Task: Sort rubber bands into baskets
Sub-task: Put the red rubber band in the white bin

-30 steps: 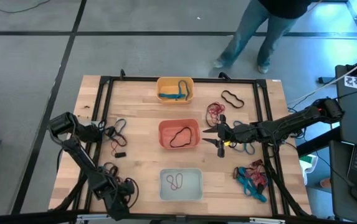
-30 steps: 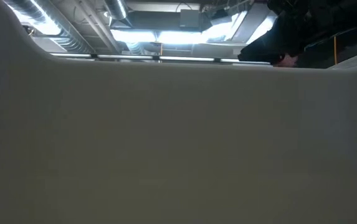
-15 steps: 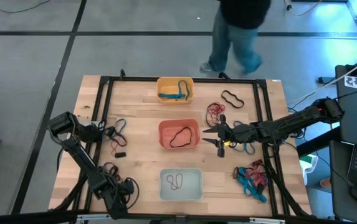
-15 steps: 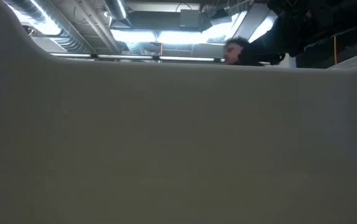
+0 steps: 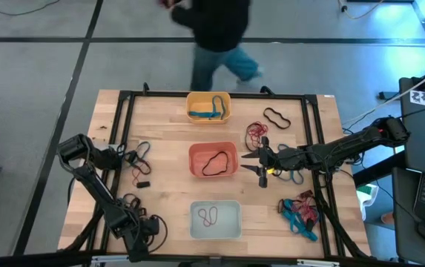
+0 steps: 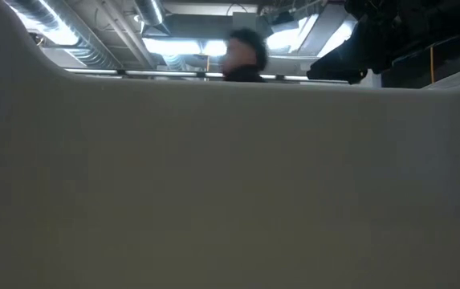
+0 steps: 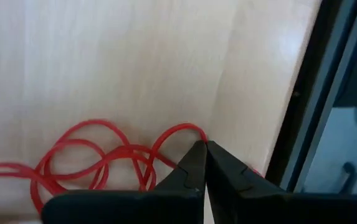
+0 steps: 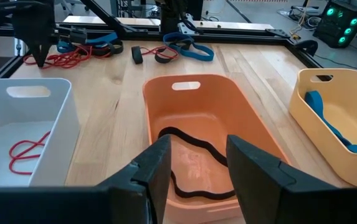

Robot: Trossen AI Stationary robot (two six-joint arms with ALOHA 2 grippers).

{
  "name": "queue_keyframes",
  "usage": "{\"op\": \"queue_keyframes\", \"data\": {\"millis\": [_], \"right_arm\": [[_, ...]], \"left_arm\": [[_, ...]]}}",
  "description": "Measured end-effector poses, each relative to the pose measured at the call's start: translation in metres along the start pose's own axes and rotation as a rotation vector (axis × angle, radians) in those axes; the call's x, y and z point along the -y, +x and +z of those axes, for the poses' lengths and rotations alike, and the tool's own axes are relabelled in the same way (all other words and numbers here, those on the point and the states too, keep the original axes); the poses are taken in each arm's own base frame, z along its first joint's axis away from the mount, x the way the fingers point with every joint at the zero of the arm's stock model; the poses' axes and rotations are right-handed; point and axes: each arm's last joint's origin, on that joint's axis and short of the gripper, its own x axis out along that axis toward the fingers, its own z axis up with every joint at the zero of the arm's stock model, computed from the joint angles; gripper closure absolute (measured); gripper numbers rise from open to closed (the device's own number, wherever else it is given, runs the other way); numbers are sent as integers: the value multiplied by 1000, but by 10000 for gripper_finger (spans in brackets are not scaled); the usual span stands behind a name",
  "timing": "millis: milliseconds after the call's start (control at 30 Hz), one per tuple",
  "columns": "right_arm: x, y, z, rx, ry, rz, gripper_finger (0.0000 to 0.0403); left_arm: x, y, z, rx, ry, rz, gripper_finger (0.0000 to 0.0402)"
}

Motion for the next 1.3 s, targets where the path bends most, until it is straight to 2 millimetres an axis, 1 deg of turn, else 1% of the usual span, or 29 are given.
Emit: {"op": "queue_keyframes", "data": {"millis": [133, 500, 633, 767, 1067, 1300], "right_arm": [[0, 0, 0, 0, 0, -3, 247], [0, 0, 0, -3, -1, -3, 247], [0, 0, 0, -2, -1, -3, 247], [0, 0, 0, -4, -2, -3, 247], [0, 0, -1, -10, -4, -4, 247], [0, 0, -1, -10, -4, -4, 247]], "left_arm": [[10, -6, 11, 34, 58, -47, 399], [18, -23, 44, 92, 205, -76, 400], [18, -38, 54, 122, 244, -54, 401], [16, -61, 60, 222, 279, -37, 401], [10, -103, 63, 452, 333, 22, 401], [6, -123, 64, 567, 330, 46, 401]]}}
